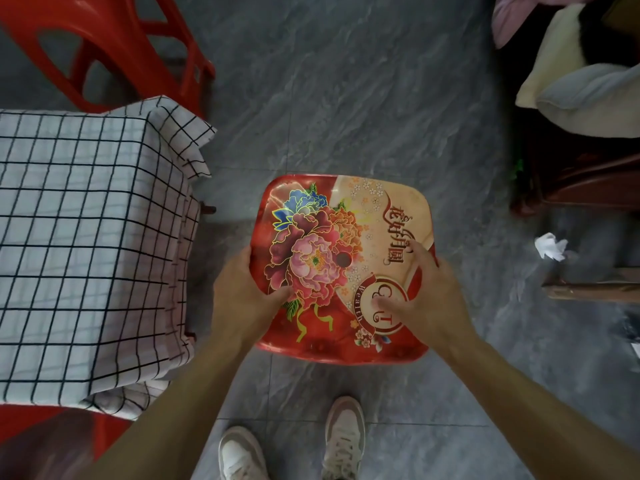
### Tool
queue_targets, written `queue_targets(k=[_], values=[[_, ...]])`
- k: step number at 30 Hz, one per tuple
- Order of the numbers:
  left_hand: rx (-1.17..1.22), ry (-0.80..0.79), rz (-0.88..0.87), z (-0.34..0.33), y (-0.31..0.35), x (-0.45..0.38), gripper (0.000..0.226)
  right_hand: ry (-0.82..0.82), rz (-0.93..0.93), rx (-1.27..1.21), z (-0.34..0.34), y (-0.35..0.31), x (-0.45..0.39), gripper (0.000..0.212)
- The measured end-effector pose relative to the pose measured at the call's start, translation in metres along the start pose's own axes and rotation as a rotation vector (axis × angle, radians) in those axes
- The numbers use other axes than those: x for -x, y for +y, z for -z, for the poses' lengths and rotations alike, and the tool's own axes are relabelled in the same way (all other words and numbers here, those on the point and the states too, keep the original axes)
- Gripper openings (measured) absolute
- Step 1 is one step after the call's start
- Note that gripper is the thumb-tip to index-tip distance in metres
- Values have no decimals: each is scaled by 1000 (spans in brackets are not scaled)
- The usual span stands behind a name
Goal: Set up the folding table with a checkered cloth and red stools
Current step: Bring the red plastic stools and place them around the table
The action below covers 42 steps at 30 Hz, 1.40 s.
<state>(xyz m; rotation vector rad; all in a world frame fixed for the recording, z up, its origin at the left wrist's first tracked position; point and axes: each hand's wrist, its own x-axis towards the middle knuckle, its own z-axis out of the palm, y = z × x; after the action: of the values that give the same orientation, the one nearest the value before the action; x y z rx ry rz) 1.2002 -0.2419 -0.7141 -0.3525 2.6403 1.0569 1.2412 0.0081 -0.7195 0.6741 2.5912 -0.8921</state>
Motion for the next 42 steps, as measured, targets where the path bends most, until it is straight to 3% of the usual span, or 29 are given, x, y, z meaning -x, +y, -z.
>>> queue_targets(k=[16,20,29,34,42], values=[[-64,6,-57,-34,11,4,86,-33,4,39,34,14,-18,109],[-77,8,-54,-45,10,13,94,-44,5,82,42,18,-22,112],[-125,-112,-81,-37,17,8,93,-61,-41,148,42,20,-14,112],[-181,-144,-121,0,34,11,62,-89,-35,250,50,-8,-2,97],[-313,-92,-263,135,99,42,76,-8,206,166,123,-115,67,77]])
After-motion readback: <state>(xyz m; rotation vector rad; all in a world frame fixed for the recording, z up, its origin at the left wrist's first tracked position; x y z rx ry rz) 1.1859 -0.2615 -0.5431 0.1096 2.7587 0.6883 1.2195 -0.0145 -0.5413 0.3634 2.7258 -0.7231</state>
